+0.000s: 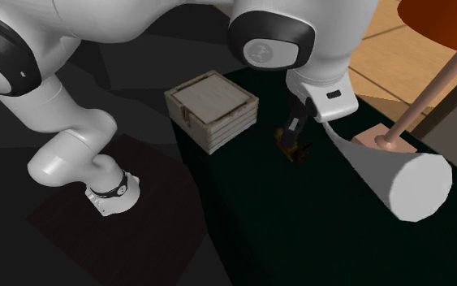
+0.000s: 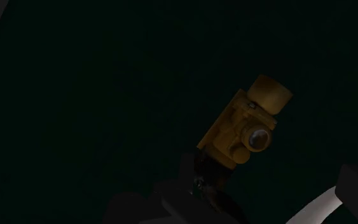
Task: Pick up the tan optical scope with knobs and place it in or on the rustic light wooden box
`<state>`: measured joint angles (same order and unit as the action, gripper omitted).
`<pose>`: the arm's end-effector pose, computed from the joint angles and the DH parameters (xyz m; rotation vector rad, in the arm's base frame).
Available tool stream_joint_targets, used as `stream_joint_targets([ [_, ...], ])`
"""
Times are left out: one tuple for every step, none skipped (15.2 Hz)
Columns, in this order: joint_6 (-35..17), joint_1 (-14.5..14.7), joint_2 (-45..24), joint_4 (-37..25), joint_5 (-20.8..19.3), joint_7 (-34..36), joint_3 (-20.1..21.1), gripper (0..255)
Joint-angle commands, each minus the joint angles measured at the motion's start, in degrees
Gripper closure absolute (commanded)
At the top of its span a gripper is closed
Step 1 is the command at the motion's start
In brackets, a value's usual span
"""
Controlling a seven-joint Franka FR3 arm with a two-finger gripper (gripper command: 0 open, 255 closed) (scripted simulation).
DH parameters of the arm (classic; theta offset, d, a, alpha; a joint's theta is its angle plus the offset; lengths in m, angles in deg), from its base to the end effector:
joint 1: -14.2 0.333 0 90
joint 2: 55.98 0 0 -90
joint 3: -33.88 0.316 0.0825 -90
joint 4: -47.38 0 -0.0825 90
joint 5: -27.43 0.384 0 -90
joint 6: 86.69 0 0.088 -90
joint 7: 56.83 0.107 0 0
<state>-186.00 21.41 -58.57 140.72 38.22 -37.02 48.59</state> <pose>0.5339 0.2299 0.5884 -2.9349 -0.0166 0.0211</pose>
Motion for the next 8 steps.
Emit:
stream_joint_targets([
  [-1.63, 0.15, -0.03, 1.55, 0.06, 0.00, 0.14, 0],
  [-2.40, 0.22, -0.02, 2.32, 0.08, -0.03, 0.19, 0],
  [-3.16, 0.28, -0.03, 3.07, 0.10, -0.05, 0.25, 0],
  [-4.36, 0.38, -0.06, 4.22, 0.13, -0.09, 0.34, 0],
  [-4.36, 0.38, -0.04, 4.23, 0.13, -0.09, 0.34, 0],
  [-4.36, 0.38, -0.05, 4.22, 0.13, -0.09, 0.34, 0],
  [-4.36, 0.38, -0.06, 4.22, 0.13, -0.09, 0.34, 0],
  [-4.36, 0.38, -0.06, 4.22, 0.13, -0.09, 0.34, 0],
])
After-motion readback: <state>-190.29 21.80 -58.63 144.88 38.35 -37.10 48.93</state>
